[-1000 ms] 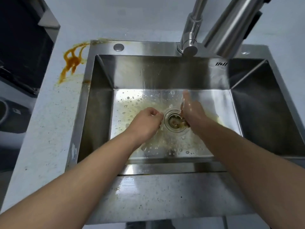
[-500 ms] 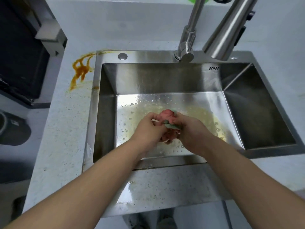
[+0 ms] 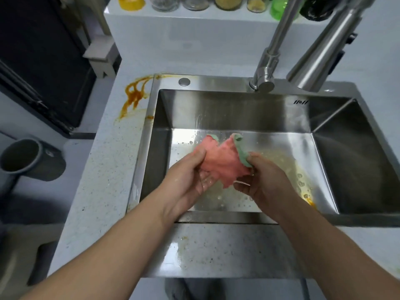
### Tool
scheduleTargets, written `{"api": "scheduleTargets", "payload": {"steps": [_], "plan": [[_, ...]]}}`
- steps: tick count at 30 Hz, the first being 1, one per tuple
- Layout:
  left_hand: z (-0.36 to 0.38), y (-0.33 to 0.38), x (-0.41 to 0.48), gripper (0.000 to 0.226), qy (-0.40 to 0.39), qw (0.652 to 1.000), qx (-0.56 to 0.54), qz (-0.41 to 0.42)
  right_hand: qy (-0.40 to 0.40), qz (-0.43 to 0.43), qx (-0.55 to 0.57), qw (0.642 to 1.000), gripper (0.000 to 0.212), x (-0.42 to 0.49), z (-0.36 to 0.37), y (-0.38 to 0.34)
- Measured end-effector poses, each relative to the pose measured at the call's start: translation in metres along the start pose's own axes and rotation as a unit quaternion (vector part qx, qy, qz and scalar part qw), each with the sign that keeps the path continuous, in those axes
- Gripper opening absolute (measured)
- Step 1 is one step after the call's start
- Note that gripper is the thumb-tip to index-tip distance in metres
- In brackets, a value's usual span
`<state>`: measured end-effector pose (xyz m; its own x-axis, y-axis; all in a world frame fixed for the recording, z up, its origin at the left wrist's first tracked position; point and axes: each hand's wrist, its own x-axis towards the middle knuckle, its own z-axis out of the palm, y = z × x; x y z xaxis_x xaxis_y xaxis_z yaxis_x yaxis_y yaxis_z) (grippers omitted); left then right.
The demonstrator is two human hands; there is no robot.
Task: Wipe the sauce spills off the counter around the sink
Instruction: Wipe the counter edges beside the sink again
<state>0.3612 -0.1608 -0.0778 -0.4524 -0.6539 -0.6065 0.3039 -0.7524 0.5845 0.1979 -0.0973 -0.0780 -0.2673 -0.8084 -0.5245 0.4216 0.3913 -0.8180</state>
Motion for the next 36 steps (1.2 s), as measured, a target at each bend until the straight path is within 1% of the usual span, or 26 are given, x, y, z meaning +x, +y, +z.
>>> {"api": "scheduleTargets", "payload": {"steps": [3,5,7,8,10,12,13,14,15,16,17,18,19,21,22,23,25,26,27,28,29,32,33,34,35,36], "plan": [[-0.001,0.005,-0.006,0.032,0.056,0.998,-0.028,0.018,-0.035,-0.001,0.034,0.999,0.025,0.0,0.007,-0.003],[-0.006,0.008,-0.012,0.029,0.07,0.997,-0.007,0.039,-0.075,0.006,0.055,0.996,0.03,0.0,0.016,-0.005],[-0.012,0.011,-0.019,0.02,0.082,0.994,0.034,0.061,-0.116,-0.011,0.02,0.993,0.042,0.002,0.028,-0.004],[-0.016,0.014,-0.023,0.019,0.092,0.992,0.051,0.071,-0.115,-0.026,-0.014,0.993,0.045,0.004,0.035,-0.002],[-0.025,0.02,-0.027,0.019,0.1,0.989,0.072,0.082,-0.071,-0.045,-0.066,0.994,0.038,0.009,0.049,0.003],[-0.037,0.029,-0.03,0.011,0.105,0.989,0.079,0.073,-0.009,-0.049,-0.087,0.995,0.024,0.015,0.064,0.007],[-0.044,0.035,-0.031,0.006,0.105,0.989,0.079,0.066,0.019,-0.067,-0.111,0.991,0.016,0.018,0.074,0.006],[-0.051,0.04,-0.033,0.004,0.103,0.989,0.082,0.06,0.038,-0.096,-0.151,0.983,0.008,0.022,0.082,0.006],[-0.058,0.047,-0.034,0.004,0.102,0.989,0.091,0.061,0.042,-0.136,-0.188,0.972,0.013,0.025,0.091,0.004],[-0.067,0.055,-0.035,0.004,0.1,0.987,0.1,0.072,0.033,-0.18,-0.21,0.96,0.025,0.026,0.104,0.003],[-0.074,0.062,-0.037,0.004,0.094,0.987,0.099,0.09,0.009,-0.221,-0.22,0.95,0.037,0.024,0.118,-0.001],[-0.083,0.07,-0.039,0.009,0.081,0.986,0.092,0.109,-0.011,-0.266,-0.24,0.934,0.047,0.022,0.131,-0.005],[-0.094,0.079,-0.04,0.016,0.072,0.986,0.085,0.124,-0.031,-0.306,-0.265,0.914,0.053,0.023,0.144,-0.005],[-0.115,0.096,-0.042,0.024,0.092,0.98,0.106,0.14,-0.069,-0.358,-0.317,0.876,0.057,0.026,0.162,0.003],[-0.125,0.103,-0.041,0.025,0.112,0.977,0.116,0.136,-0.079,-0.353,-0.328,0.873,0.058,0.031,0.167,0.009],[-0.135,0.108,-0.04,0.023,0.126,0.977,0.116,0.123,-0.075,-0.335,-0.325,0.881,0.059,0.035,0.17,0.016],[-0.149,0.116,-0.035,0.013,0.114,0.987,0.085,0.08,-0.063,-0.298,-0.297,0.905,0.058,0.04,0.176,0.024],[-0.151,0.121,-0.034,0.014,0.092,0.992,0.061,0.056,-0.067,-0.29,-0.286,0.911,0.057,0.04,0.18,0.025],[-0.152,0.124,-0.034,0.028,0.071,0.996,0.039,0.028,-0.076,-0.292,-0.281,0.911,0.055,0.039,0.184,0.026],[-0.15,0.127,-0.035,0.041,0.054,0.998,0.016,0.001,-0.085,-0.301,-0.287,0.905,0.053,0.037,0.188,0.024],[-0.149,0.13,-0.035,0.048,0.038,0.999,-0.008,-0.015,-0.096,-0.312,-0.306,0.894,0.051,0.033,0.192,0.021],[-0.151,0.139,-0.028,0.058,0.029,0.996,-0.077,-0.028,-0.121,-0.326,-0.388,0.853,0.047,0.025,0.199,0.01],[-0.153,0.14,-0.025,0.063,0.028,0.994,-0.096,-0.032,-0.128,-0.325,-0.399,0.848,0.047,0.026,0.199,0.009],[-0.155,0.142,-0.024,0.067,0.029,0.992,-0.115,-0.037,-0.129,-0.317,-0.393,0.853,0.051,0.027,0.197,0.008],[-0.159,0.144,-0.021,0.067,0.032,0.99,-0.131,-0.041,-0.13,-0.307,-0.366,0.869,0.057,0.031,0.192,0.01],[-0.16,0.146,-0.02,0.062,0.032,0.989,-0.135,-0.044,-0.13,-0.289,-0.335,0.887,0.064,0.033,0.188,0.011]]}}
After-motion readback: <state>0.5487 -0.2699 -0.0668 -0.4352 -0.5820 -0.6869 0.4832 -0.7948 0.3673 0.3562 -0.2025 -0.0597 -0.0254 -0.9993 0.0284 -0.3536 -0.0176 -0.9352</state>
